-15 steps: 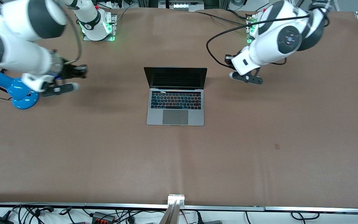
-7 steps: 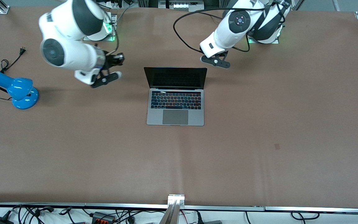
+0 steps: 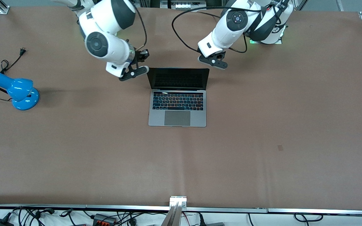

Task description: Close laptop with both arms from behind

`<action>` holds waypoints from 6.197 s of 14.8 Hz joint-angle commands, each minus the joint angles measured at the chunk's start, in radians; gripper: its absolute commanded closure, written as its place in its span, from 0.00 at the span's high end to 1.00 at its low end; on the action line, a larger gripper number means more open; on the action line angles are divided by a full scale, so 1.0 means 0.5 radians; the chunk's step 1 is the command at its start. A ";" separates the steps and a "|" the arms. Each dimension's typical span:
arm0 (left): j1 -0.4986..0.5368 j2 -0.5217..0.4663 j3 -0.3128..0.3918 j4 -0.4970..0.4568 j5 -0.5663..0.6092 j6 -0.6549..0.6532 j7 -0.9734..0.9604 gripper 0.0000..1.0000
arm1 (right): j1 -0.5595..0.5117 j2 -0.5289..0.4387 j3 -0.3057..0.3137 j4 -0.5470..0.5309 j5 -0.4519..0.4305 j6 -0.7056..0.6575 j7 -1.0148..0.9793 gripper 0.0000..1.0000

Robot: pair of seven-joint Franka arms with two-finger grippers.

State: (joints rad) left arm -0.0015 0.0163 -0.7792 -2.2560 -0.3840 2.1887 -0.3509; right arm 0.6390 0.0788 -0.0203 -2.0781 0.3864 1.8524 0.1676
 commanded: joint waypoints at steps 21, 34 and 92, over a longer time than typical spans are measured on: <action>0.040 0.691 0.107 0.367 0.439 0.452 -0.289 0.00 | 0.035 0.256 -0.045 0.186 0.000 0.510 0.242 0.00; 0.015 1.063 0.230 0.659 0.758 0.452 -0.311 0.00 | 0.017 0.511 -0.067 0.376 -0.030 0.701 0.248 0.00; 0.997 0.191 -0.040 1.380 0.774 -1.276 0.128 0.00 | 0.041 0.517 -0.870 1.093 -0.512 -0.179 0.122 1.00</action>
State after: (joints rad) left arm 0.4760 0.0991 -0.7844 -1.5489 0.0225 1.5563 -0.3221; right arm 0.6562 0.3506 -0.4411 -1.6070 0.1729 1.8401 0.2380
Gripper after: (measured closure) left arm 0.991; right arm 0.322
